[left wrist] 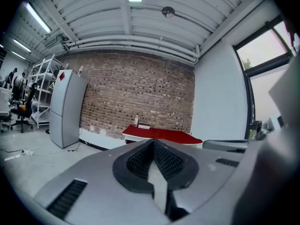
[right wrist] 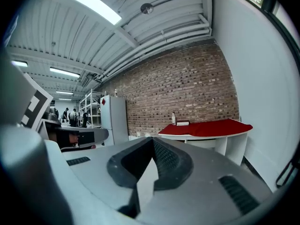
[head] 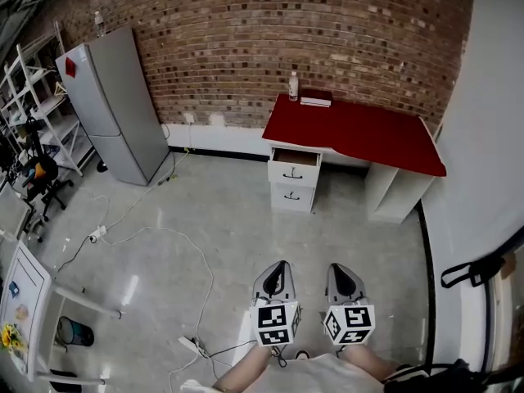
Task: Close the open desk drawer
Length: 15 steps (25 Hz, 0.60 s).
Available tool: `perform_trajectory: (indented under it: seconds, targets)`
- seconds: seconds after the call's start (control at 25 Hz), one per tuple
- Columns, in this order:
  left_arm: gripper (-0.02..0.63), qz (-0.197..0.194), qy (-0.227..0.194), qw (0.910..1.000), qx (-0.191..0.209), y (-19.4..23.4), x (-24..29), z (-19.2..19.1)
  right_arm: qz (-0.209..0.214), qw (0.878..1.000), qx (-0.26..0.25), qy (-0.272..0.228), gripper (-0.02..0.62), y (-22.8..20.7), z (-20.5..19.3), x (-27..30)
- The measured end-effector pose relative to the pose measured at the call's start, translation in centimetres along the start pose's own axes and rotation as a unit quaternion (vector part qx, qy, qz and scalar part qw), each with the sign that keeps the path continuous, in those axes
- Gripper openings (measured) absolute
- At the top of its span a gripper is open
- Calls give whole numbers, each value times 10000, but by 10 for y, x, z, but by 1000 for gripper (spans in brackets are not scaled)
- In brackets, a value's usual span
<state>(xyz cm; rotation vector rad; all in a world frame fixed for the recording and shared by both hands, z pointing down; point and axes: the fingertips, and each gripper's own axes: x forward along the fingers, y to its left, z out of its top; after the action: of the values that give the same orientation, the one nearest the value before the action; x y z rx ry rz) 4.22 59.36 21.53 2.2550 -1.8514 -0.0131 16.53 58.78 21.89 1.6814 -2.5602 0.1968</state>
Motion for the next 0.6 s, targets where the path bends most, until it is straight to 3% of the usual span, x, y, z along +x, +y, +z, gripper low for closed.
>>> perform_trajectory:
  seconds: [0.32, 0.6]
  targets:
    - [-2, -271, 71, 9996, 103, 28, 12, -1, -351, 9993, 111, -112, -2, 12, 1, 23]
    - [-2, -244, 221, 9994, -43, 56, 26, -6, -502, 9987, 83, 88, -2, 16, -9, 43]
